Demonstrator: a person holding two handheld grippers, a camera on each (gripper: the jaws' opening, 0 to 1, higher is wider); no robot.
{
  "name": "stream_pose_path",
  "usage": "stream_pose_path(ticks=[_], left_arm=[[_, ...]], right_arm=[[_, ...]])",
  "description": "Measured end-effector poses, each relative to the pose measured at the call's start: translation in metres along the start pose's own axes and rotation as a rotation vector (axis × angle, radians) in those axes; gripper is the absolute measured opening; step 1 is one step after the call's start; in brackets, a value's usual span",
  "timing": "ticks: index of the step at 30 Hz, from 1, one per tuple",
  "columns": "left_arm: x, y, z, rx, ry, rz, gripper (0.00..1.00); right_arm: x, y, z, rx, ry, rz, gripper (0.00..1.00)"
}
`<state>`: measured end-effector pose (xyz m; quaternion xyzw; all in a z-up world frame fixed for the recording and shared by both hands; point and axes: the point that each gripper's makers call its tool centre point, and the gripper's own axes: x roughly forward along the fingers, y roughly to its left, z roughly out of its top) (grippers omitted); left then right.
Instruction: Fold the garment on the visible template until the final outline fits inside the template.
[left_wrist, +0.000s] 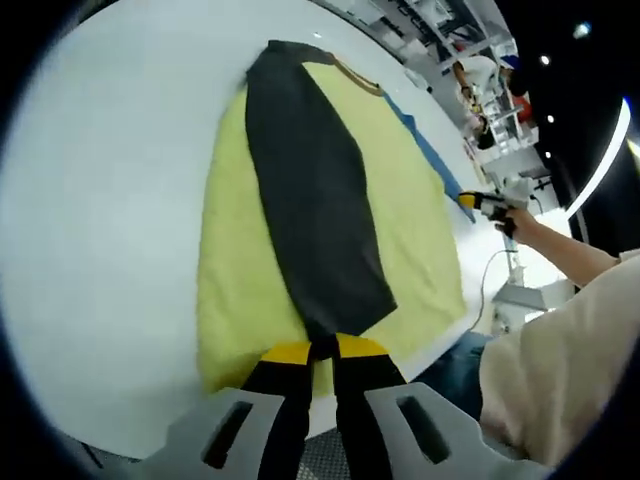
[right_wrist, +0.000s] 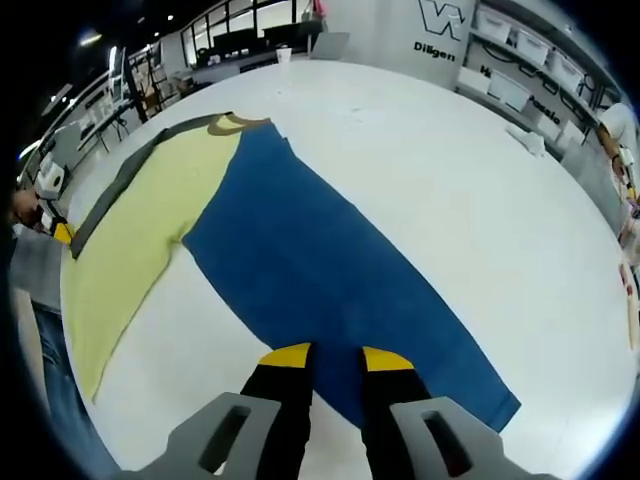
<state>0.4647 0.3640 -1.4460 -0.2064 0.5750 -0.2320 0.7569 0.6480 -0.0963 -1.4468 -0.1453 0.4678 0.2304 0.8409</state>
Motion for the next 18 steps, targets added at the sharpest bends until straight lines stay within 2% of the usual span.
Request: stream_pose_path(ticks=[1, 3, 7, 12, 18], left_arm=[[-0.001, 0.003, 0.000, 0.023, -0.003, 0.019, 0.01], [-0.004, 0.000, -0.002, 0.060, 0.001, 0.007, 0.01], [-0.013, 0.001, 0.004, 0.079, -0.012, 0.001, 0.00], [-0.039, 0.006, 0.033, 0.063, -0.088, -0.006, 0.00], [-0.067, 0.008, 0.061, 0.066, -0.118, -0.029, 0.00]], right_arm=[[0.000, 0.000, 0.000, 0.000, 0.000, 0.000, 0.11], [0.000, 0.000, 0.000, 0.002, -0.001, -0.001, 0.11], [0.000, 0.000, 0.000, 0.002, -0.002, -0.001, 0.11], [0.000, 0.000, 0.000, 0.002, -0.001, 0.000, 0.11], [0.000, -0.001, 0.000, 0.001, -0.001, 0.000, 0.11]])
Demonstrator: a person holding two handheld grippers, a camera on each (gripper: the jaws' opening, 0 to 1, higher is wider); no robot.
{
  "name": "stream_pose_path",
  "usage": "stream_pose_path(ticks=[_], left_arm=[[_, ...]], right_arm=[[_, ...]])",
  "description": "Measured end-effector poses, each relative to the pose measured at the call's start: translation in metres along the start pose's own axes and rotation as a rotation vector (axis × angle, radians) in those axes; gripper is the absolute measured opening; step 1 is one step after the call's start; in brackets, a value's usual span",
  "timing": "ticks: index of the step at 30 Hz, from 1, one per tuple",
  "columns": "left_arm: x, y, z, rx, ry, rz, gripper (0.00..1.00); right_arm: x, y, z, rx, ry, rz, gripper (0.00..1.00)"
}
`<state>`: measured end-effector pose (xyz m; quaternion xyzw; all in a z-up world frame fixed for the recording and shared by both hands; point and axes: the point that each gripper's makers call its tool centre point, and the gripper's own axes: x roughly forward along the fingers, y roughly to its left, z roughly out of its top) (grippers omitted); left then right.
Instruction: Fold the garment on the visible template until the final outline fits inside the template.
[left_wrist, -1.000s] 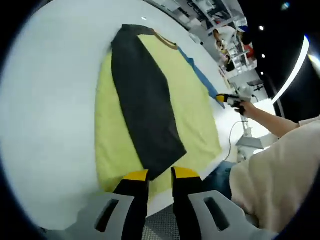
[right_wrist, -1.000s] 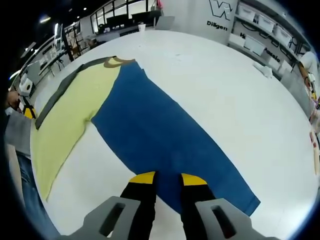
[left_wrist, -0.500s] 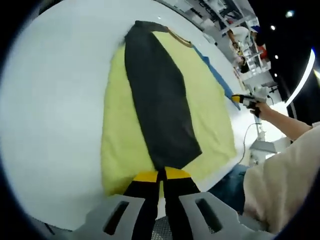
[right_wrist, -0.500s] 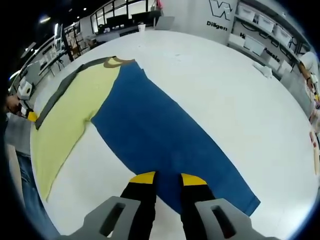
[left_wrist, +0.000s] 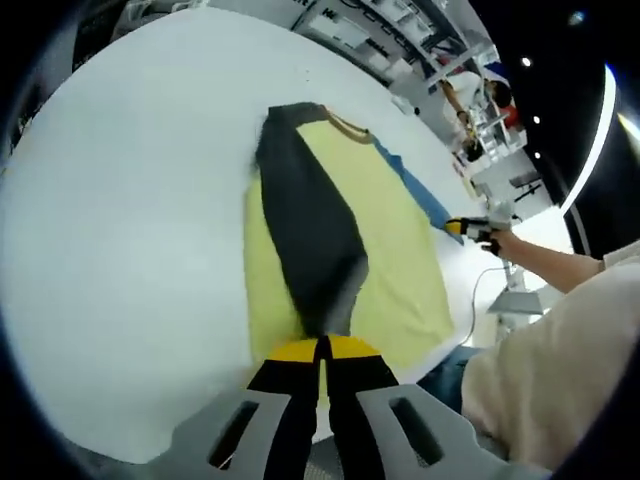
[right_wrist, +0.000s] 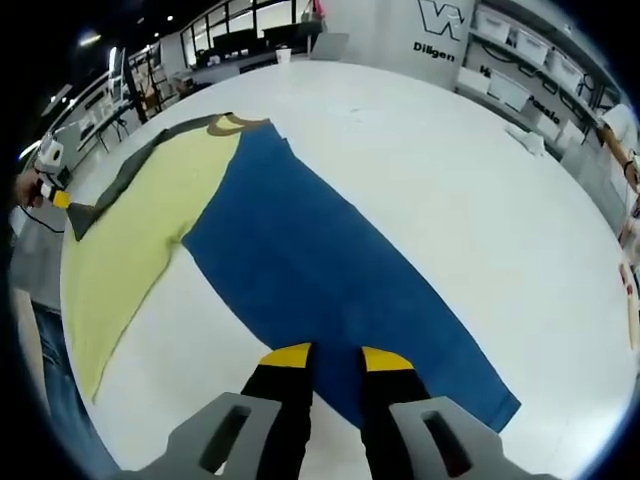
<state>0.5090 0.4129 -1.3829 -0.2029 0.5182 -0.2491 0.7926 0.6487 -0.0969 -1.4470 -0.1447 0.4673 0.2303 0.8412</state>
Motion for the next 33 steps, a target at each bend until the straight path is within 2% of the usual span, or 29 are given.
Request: stream_pose_path(ticks=[3, 5, 6, 10, 16, 19, 26, 29, 33], left_arm=[[-0.021, 0.013, 0.023, 0.016, -0.036, 0.019, 0.00], [-0.031, 0.023, 0.034, 0.051, -0.051, 0.052, 0.00], [-0.039, 0.034, 0.040, 0.080, -0.050, 0.088, 0.00], [-0.061, 0.059, 0.063, 0.119, -0.072, 0.153, 0.00], [-0.086, 0.091, 0.090, 0.207, -0.090, 0.249, 0.00], [-0.098, 0.106, 0.107, 0.211, -0.119, 0.280, 0.00], [-0.129, 0.143, 0.133, 0.278, -0.136, 0.413, 0.00], [-0.134, 0.149, 0.138, 0.278, -0.139, 0.437, 0.00], [-0.141, 0.164, 0.150, 0.296, -0.140, 0.511, 0.00]], right_arm=[[0.000, 0.000, 0.000, 0.000, -0.001, 0.000, 0.10], [0.000, 0.000, 0.000, 0.000, -0.001, 0.000, 0.10], [0.000, 0.000, 0.000, 0.000, -0.001, 0.000, 0.10], [0.000, 0.000, 0.000, -0.001, 0.001, 0.000, 0.10], [0.000, 0.000, 0.000, 0.001, 0.003, 0.000, 0.10], [0.000, 0.000, 0.001, 0.000, 0.006, -0.001, 0.10], [0.000, -0.001, 0.001, 0.002, 0.008, -0.001, 0.10], [0.000, -0.002, 0.001, 0.003, 0.009, -0.002, 0.09], [0.001, -0.003, 0.002, 0.000, 0.014, -0.002, 0.09]])
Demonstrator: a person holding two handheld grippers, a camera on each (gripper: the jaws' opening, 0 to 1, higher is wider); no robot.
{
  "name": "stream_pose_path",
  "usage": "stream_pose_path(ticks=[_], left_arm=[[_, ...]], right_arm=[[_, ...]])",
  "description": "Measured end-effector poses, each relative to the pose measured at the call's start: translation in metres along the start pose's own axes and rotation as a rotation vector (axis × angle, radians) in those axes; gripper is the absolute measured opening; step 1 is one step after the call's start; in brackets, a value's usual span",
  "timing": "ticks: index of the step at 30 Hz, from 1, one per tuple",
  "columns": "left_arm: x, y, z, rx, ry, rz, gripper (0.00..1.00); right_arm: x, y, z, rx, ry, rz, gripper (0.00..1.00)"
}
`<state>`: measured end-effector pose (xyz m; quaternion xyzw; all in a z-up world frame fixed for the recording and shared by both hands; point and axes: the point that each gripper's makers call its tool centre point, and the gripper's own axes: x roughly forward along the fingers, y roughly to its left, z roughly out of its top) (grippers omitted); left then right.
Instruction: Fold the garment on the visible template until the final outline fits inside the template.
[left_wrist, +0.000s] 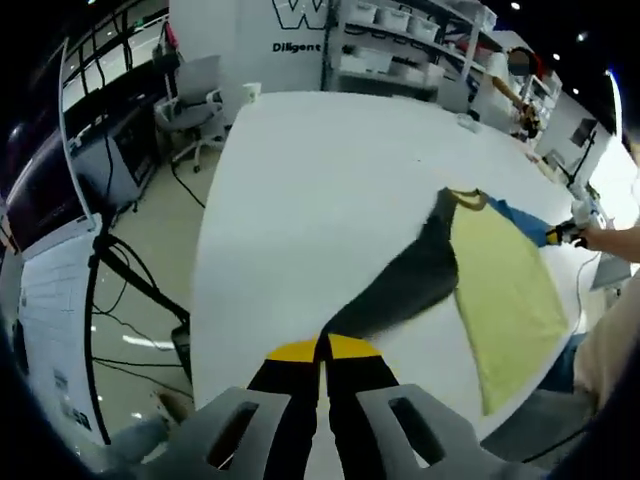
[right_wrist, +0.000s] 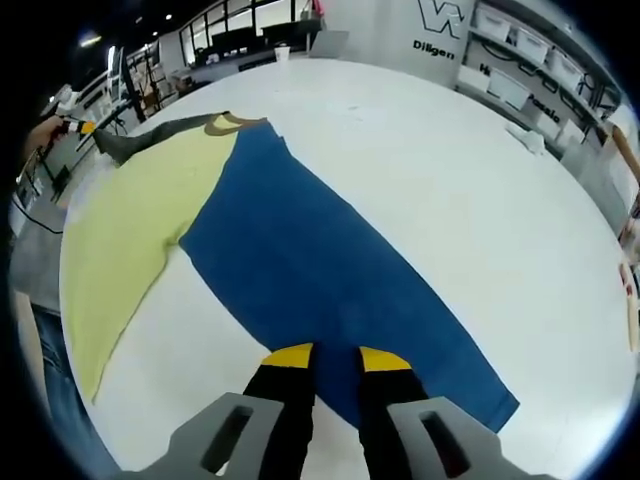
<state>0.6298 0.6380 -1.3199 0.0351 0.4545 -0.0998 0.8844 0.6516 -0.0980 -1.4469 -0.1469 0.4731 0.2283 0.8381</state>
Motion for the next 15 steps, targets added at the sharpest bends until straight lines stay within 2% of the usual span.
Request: stream_pose_path(ticks=[4, 7, 12, 15], left_arm=[[0.007, 0.016, 0.003, 0.014, 0.011, 0.042, 0.00], [0.014, 0.030, 0.007, 0.019, -0.002, 0.081, 0.00], [0.028, 0.035, 0.019, 0.046, -0.006, 0.109, 0.00], [0.040, 0.041, 0.025, 0.083, 0.014, 0.123, 0.00]], right_arm=[[0.000, 0.000, 0.000, -0.003, 0.005, 0.001, 0.09], [0.001, 0.000, 0.001, -0.001, 0.003, 0.001, 0.09], [0.002, -0.001, 0.002, -0.008, 0.012, 0.001, 0.09], [0.002, -0.001, 0.002, -0.010, 0.017, 0.001, 0.09]])
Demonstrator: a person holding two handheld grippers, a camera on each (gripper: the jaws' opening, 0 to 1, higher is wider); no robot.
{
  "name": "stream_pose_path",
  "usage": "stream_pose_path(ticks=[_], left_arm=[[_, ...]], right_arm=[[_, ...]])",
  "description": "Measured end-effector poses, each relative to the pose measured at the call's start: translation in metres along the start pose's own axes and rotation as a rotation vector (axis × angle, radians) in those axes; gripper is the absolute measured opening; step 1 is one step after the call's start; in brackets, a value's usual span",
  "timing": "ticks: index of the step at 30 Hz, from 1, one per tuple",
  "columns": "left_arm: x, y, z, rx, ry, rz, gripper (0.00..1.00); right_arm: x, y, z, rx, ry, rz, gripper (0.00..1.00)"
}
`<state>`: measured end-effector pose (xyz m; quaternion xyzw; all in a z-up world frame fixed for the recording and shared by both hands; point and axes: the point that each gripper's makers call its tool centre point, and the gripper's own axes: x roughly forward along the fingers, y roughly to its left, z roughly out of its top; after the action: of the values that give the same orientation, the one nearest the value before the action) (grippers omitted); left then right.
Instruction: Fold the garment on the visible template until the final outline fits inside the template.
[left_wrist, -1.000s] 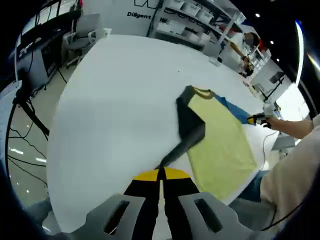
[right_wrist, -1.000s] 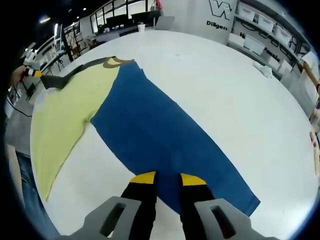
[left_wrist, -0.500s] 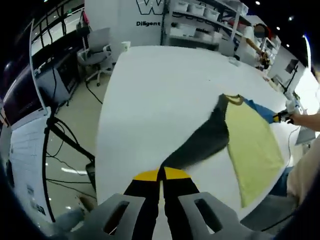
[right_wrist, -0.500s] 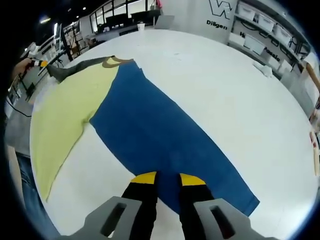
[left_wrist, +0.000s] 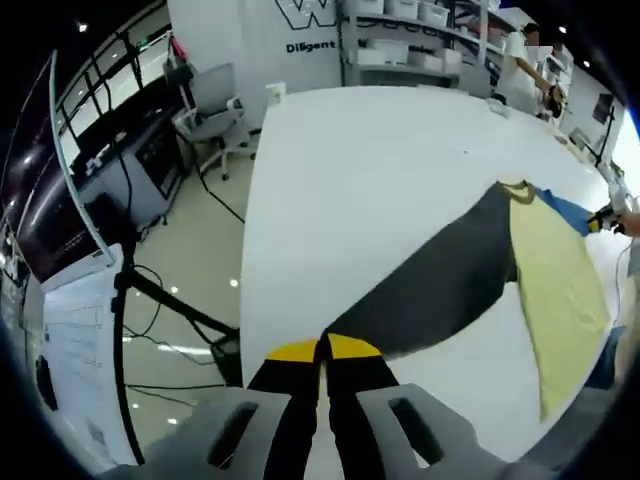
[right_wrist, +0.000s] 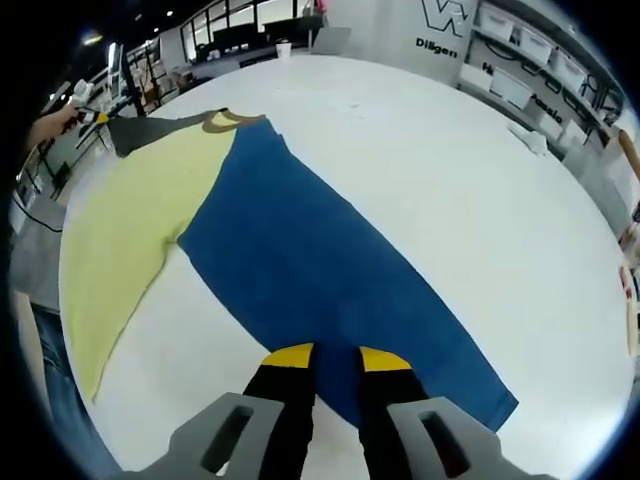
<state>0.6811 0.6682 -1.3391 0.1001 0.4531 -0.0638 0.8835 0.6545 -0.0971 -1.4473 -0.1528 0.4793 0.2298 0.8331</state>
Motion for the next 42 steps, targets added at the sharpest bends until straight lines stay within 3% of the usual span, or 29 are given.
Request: stream_pose_path(ticks=[5, 11, 16, 17, 18, 19, 22, 26, 32, 38, 39, 40, 42], left_arm=[[0.016, 0.014, 0.011, -0.010, -0.002, 0.042, 0.00], [0.033, 0.024, 0.007, 0.002, 0.035, 0.076, 0.01], [0.041, 0.029, 0.002, -0.078, 0.053, 0.083, 0.05], [0.040, 0.035, -0.002, -0.094, 0.068, 0.120, 0.09], [0.040, 0.043, -0.002, -0.107, 0.042, 0.152, 0.12], [0.040, 0.042, -0.003, -0.145, 0.021, 0.128, 0.13], [0.039, 0.044, -0.021, -0.202, 0.051, 0.121, 0.12], [0.044, 0.026, -0.039, -0.266, 0.068, 0.044, 0.17], [0.048, -0.002, -0.057, -0.276, 0.080, 0.005, 0.25], [0.054, -0.011, -0.084, -0.234, 0.179, 0.031, 0.25], [0.054, -0.011, -0.087, -0.234, 0.184, 0.037, 0.24], [0.056, -0.011, -0.079, -0.244, 0.130, 0.031, 0.24], [0.054, -0.010, -0.083, -0.270, 0.157, 0.039, 0.22]], right_arm=[[0.001, -0.001, 0.001, 0.000, 0.004, -0.002, 0.09], [0.001, -0.001, 0.001, 0.002, 0.005, -0.006, 0.08], [0.002, -0.001, 0.002, 0.000, 0.011, -0.010, 0.08], [0.002, -0.001, 0.002, 0.000, 0.012, -0.010, 0.08], [0.002, 0.000, 0.002, 0.000, 0.014, -0.010, 0.08], [0.002, 0.000, 0.002, -0.002, 0.015, -0.011, 0.08], [0.002, 0.000, 0.002, 0.000, 0.014, -0.015, 0.08], [0.002, 0.000, 0.002, -0.001, 0.015, -0.017, 0.08], [0.002, 0.001, 0.003, -0.013, 0.026, -0.018, 0.07], [0.002, 0.000, 0.003, -0.009, 0.029, -0.020, 0.06], [0.002, 0.000, 0.003, -0.009, 0.029, -0.021, 0.06], [0.002, 0.000, 0.003, -0.009, 0.029, -0.021, 0.06], [0.002, 0.001, 0.003, -0.006, 0.028, -0.022, 0.06]])
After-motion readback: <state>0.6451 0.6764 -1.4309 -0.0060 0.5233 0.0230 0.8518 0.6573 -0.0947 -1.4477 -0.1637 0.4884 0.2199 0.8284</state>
